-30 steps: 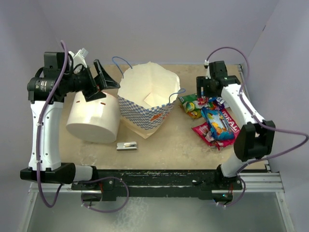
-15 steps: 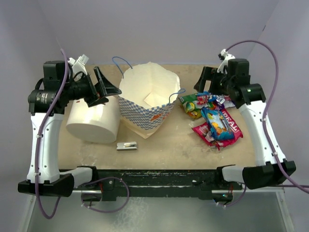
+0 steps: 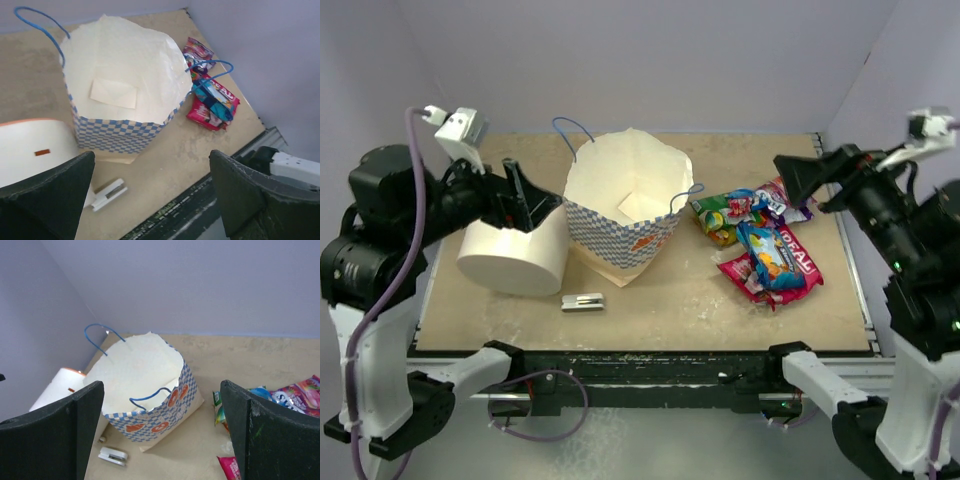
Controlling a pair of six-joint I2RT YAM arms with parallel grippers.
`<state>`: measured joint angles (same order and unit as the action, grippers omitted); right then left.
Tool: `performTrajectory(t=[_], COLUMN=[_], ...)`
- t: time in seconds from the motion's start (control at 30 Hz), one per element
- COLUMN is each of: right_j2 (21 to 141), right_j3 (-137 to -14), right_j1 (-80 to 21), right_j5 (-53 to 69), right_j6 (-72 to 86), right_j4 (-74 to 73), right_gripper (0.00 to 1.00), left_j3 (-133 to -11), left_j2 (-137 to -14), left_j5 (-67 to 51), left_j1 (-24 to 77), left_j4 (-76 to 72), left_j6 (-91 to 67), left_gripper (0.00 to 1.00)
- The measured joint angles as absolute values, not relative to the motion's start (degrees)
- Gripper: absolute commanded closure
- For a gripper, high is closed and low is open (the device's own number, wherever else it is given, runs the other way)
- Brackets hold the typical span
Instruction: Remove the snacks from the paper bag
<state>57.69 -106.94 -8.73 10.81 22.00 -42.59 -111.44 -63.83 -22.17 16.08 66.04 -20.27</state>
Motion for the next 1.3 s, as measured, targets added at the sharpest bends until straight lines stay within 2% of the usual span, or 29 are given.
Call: performTrajectory(t=[0.17, 0.37, 0.63, 1.3], right_j2=[51.5, 50.9, 52.8, 52.1], right_j3=[-106.0, -103.6, -103.0, -100.8], right_j1=[-8.7, -8.7, -8.7, -8.7], right_j5=[7.8, 5.2, 2.4, -2.3], right_j6=[22.7, 24.0, 24.9, 23.4], right_j4=[-43.0, -43.1, -43.5, -43.9], right_gripper=[0.01, 0.00, 0.01, 0.00], left_j3=[-111.5, -110.8, -105.8, -107.2], left_j2=[-56.9, -50.7, -51.8, -52.5], left_j5=[-14.4, -10.1, -6.9, -4.1], left_j1=[17.8, 17.8, 17.8, 17.8], left_j4=[65.8, 62.8, 60.8, 60.9], left_j6=[-15.2, -16.2, -22.0, -23.3], left_gripper=[0.01, 0.01, 0.01, 0.01])
